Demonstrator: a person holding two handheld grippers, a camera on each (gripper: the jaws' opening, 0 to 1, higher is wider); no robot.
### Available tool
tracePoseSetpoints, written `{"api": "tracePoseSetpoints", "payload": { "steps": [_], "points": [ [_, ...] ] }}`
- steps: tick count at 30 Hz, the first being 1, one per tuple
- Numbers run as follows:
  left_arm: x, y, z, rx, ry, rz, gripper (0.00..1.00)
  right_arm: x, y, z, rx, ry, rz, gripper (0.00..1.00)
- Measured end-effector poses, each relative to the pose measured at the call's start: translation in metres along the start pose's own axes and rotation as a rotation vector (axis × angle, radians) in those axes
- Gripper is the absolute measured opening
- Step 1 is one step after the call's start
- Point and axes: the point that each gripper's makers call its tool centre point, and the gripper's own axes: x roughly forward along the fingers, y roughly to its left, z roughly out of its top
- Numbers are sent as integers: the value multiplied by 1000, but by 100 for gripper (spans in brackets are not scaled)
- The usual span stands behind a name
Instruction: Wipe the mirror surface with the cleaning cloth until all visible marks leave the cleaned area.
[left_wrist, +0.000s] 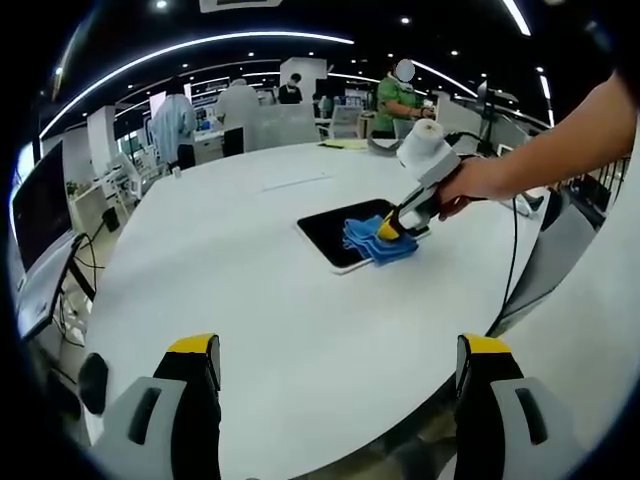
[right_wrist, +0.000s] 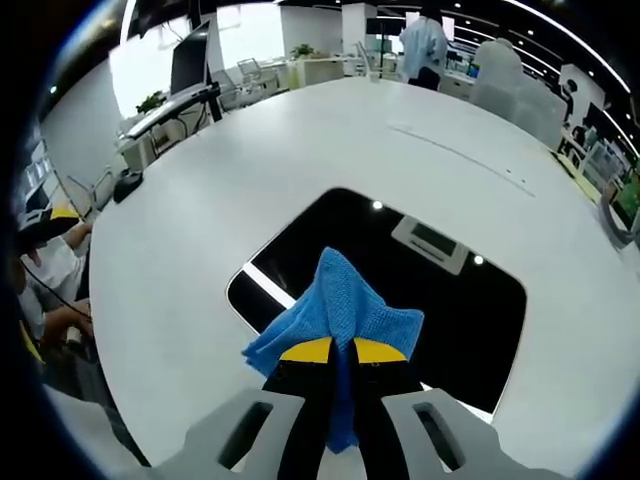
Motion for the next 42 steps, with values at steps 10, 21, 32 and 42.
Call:
{"api": "tracePoseSetpoints", "payload": {
  "steps": [10, 21, 32, 42],
  "points": [
    [1, 0, 0, -9, 0, 6, 99, 3, 6, 4, -3, -3, 16, 2],
    [3, 1, 2, -10, -2, 7, 99, 5, 11, 7, 7, -8, 29, 2],
    [2, 1, -2, -10, 9, 7, 99, 8, 17, 11, 12, -11, 40, 2],
    [2, 1, -5, -9, 11, 1, 99, 10, 24, 14, 17, -13, 46, 2]
  ]
}}
